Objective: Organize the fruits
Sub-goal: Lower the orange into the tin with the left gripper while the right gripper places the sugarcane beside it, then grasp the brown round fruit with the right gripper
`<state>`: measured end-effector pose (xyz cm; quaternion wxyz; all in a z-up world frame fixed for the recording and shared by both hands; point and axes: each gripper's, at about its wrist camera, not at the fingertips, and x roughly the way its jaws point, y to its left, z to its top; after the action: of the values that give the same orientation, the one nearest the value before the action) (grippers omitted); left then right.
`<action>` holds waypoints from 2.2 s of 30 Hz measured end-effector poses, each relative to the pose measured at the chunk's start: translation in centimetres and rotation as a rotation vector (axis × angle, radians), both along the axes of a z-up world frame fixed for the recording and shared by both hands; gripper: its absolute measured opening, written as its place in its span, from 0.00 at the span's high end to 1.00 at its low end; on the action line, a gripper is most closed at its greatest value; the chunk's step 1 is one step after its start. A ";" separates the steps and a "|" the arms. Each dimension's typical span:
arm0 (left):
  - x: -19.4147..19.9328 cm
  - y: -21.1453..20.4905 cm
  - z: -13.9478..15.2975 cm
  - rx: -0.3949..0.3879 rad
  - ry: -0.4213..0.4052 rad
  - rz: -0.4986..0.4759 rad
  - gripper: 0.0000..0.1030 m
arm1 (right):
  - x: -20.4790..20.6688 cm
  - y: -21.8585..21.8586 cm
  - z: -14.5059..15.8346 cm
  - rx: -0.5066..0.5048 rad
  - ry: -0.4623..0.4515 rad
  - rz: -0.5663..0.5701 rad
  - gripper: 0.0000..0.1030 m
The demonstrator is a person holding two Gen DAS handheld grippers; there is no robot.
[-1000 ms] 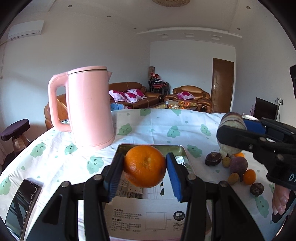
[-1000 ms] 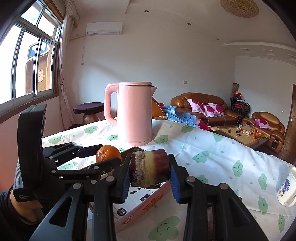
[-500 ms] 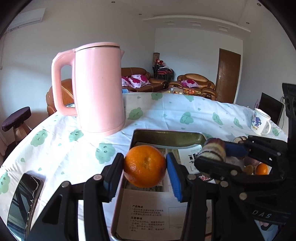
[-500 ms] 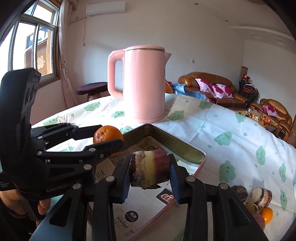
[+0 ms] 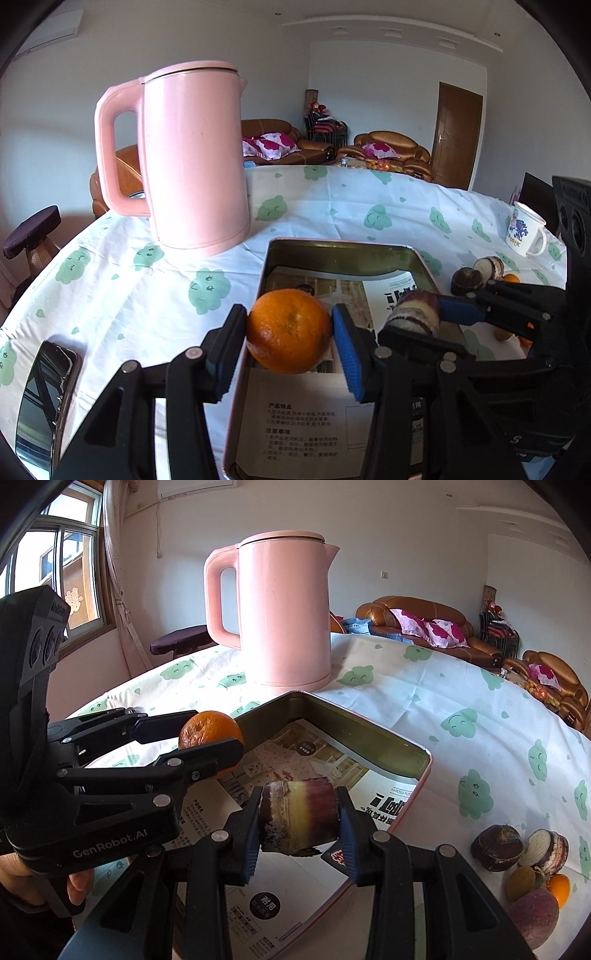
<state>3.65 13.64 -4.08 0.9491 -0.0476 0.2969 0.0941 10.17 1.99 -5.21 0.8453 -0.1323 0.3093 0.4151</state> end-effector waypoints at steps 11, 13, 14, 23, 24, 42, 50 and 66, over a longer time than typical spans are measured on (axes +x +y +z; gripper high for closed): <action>-1.0 0.1 0.6 0.011 -0.045 0.038 0.33 | 0.2 -1.3 0.3 0.043 0.009 -0.049 0.45; -1.6 -0.1 1.0 0.009 -0.066 0.036 0.24 | -0.2 -2.0 0.6 0.046 0.000 -0.055 0.44; -1.9 -0.2 1.2 0.014 -0.079 0.034 0.18 | -0.4 -2.4 0.8 0.045 -0.008 -0.063 0.42; -4.2 1.4 3.4 -0.010 -0.173 0.113 0.06 | -2.3 -9.5 2.3 0.058 -0.047 -0.182 0.39; -4.2 1.5 3.4 -0.019 -0.175 0.117 0.06 | -2.5 -10.6 2.4 0.057 -0.048 -0.198 0.39; -2.4 -8.0 3.0 0.048 -0.133 -0.103 0.05 | -3.1 -19.7 -1.6 -0.002 0.096 -0.384 0.37; -1.4 -11.4 2.3 0.071 -0.101 -0.196 0.05 | -2.4 -19.8 -2.6 -0.015 0.181 -0.364 0.58; 1.7 -17.6 1.4 0.120 -0.028 -0.330 0.11 | -2.0 -22.9 0.0 0.035 0.048 -0.474 0.59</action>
<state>5.36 -3.97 -2.66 0.9568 0.0571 0.2812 -0.0463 8.20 -20.92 -5.23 0.9138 -0.0313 0.3443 0.2132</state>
